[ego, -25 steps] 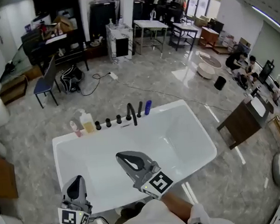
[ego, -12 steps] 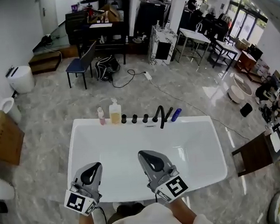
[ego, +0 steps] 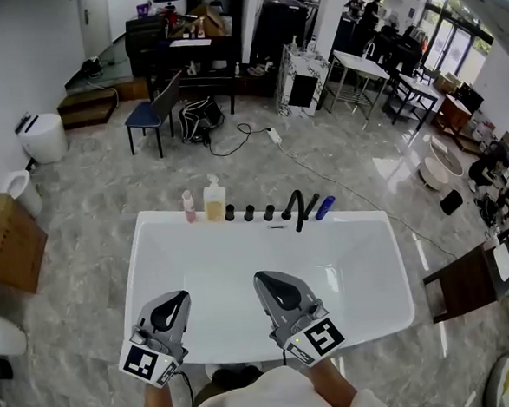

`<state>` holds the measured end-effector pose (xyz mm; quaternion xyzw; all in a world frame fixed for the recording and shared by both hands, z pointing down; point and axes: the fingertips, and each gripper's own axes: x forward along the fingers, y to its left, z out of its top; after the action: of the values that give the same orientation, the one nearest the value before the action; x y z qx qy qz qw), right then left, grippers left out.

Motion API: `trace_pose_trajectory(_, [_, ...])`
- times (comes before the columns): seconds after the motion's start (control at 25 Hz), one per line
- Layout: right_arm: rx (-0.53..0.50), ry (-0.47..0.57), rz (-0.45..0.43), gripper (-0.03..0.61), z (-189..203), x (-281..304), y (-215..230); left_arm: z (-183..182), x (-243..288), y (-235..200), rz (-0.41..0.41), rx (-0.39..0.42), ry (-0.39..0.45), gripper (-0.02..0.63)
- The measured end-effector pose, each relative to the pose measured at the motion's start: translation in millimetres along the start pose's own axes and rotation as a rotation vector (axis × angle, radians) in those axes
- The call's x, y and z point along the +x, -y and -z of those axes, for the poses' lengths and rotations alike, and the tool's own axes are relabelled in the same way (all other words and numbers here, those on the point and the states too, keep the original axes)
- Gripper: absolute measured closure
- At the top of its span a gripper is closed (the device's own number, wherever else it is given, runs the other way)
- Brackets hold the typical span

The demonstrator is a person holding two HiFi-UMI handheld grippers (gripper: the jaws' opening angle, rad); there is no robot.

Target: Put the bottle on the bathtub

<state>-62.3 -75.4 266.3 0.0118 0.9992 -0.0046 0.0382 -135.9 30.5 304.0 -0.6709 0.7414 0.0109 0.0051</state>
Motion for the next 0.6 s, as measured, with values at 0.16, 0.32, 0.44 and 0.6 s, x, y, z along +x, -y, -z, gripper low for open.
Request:
trace_pose_trajectory(0.16, [0.006, -0.001, -0.003, 0.571, 1.5, 0.5, 0.0, 1.9, 1.0, 0.8, 0.002, 0.0, 0.0, 0.611])
trace_pose_trajectory(0.32, [0.006, -0.005, -0.009, 0.571, 3.0, 1.2, -1.8, 2.6, 0.7, 2.2, 0.004, -0.003, 0.001, 0.611])
trace_pose_trajectory(0.44, [0.005, -0.013, -0.013, 0.571, 4.3, 1.3, -4.0, 2.2, 0.1, 3.3, 0.005, -0.005, 0.001, 0.611])
trace_pose_trajectory(0.6, [0.001, -0.019, -0.015, 0.571, 2.8, -0.5, -6.1, -0.3, -1.4, 5.6, 0.005, -0.006, -0.001, 0.611])
